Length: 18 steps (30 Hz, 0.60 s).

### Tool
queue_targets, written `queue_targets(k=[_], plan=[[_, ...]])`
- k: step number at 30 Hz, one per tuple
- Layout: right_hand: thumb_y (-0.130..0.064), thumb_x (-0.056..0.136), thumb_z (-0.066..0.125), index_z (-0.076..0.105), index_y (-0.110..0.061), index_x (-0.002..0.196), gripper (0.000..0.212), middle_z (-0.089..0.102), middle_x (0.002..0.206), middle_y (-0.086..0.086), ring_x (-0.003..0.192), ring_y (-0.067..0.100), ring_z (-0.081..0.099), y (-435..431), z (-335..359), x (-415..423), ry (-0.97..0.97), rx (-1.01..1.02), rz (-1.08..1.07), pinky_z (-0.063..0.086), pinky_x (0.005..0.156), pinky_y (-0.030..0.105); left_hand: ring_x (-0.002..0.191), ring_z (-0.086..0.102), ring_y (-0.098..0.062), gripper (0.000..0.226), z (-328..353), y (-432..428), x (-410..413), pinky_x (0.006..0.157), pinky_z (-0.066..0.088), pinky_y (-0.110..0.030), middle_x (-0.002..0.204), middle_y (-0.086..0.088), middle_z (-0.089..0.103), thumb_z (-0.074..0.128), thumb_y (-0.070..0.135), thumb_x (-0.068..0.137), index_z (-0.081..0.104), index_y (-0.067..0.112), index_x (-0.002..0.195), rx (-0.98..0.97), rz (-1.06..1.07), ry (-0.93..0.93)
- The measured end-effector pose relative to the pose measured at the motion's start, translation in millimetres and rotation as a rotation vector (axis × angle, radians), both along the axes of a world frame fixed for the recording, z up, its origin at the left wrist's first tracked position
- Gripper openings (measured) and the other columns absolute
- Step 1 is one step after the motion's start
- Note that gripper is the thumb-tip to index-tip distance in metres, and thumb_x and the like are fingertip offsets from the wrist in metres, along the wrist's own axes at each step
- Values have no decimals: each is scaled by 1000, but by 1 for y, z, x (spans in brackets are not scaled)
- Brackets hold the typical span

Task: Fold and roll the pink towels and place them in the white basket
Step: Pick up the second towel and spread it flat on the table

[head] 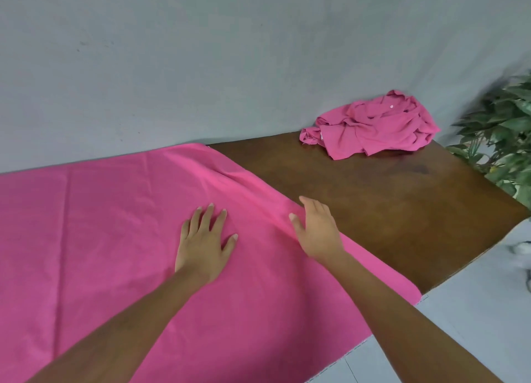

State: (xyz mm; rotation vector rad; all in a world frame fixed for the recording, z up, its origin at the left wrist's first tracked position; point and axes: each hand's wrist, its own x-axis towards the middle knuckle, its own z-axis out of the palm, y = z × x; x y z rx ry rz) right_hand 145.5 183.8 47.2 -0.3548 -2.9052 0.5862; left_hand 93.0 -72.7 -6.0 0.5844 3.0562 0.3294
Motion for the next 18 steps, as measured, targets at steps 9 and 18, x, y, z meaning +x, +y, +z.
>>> queue_targets(k=[9,18], plan=[[-16,102,53,68,-13,122,25,68,124,2,117,20,60,13,-3,-102,-125,-310,14,42,97,25,155,9,-25,73,-5,-1,-2,125,17,-48,169,0,14,13,67,97,21,30,160,-8,33,12],[-22,97,64,78,-15,108,19,74,114,1,106,19,66,18,-3,-157,-339,-341,169,50,91,28,156,3,-18,74,-4,1,-1,126,13,-43,169,7,10,13,71,96,19,35,160,-23,70,4]])
